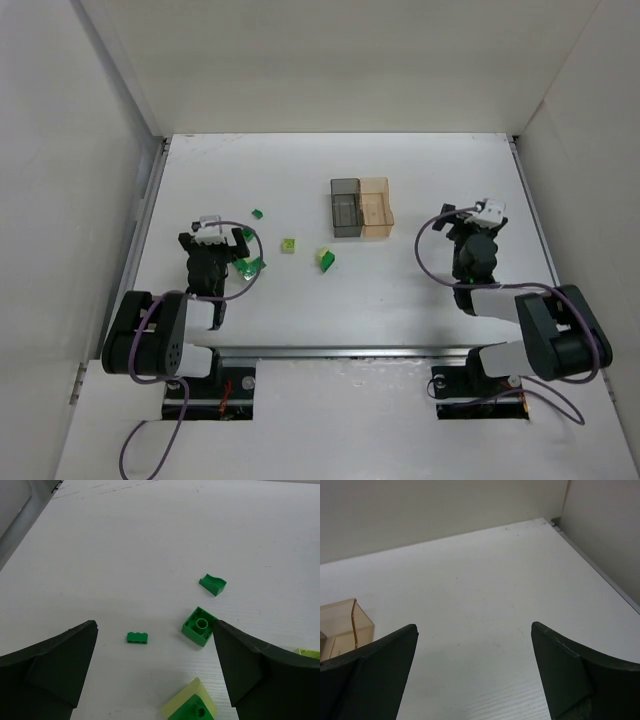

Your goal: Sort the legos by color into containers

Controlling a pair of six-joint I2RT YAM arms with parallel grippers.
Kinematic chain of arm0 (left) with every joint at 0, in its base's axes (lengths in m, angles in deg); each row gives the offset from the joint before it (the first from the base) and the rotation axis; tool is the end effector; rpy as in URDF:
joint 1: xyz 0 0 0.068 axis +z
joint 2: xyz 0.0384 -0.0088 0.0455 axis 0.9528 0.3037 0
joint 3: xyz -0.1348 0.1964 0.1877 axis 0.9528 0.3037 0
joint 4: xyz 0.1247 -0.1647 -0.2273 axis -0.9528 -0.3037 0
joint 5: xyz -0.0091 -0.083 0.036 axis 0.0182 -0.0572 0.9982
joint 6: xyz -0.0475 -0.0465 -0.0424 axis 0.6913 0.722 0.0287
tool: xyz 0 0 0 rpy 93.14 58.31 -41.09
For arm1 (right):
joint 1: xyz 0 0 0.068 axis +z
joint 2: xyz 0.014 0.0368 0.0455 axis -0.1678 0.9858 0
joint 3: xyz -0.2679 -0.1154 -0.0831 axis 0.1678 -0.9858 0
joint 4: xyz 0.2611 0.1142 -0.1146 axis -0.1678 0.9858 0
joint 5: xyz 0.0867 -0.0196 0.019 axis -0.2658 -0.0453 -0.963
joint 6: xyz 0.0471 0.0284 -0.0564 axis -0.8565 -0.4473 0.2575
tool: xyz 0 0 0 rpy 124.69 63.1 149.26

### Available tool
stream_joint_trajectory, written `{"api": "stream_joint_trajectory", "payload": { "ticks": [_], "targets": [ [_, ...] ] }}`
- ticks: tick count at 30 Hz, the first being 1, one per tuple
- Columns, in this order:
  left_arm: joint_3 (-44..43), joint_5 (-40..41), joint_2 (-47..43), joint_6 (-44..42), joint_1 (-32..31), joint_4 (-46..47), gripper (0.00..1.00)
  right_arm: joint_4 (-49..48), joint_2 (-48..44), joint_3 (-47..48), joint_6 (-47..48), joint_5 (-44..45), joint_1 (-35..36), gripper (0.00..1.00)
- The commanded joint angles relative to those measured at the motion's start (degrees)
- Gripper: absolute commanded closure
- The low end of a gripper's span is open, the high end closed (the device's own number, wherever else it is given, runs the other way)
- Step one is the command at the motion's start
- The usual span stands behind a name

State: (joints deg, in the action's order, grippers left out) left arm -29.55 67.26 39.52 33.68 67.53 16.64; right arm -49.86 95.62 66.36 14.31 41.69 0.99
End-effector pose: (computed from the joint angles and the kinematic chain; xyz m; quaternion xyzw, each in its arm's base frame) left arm 0.2568 -0.0146 0.1538 -0.0025 0.6870 0.0111 0.7266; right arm 0.2856 0.0253 0.1803 0.1147 0.6690 -0.0525 0.7325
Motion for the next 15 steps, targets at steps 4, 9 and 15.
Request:
{"api": "stream_joint_trajectory", "payload": {
  "ticks": [4,9,15],
  "targets": [
    [-1.5,-1.4,-0.8,-0.7,0.4,11.2,0.0,23.6,-11.2,18.3,10.4,-3.2,4.5,0.0],
    [-5.2,-23.3,-22.2,-8.8,1.7,-8.5,0.0,24.2,-14.5,29.3,41.2,-5.0,14.5,0.0],
    [-30.3,-31.2,-29.4,-34.9,0.2,-49.7,0.0,57.8,-8.5,54.8,38.7,7.7,25.9,0.0]
  ]
}}
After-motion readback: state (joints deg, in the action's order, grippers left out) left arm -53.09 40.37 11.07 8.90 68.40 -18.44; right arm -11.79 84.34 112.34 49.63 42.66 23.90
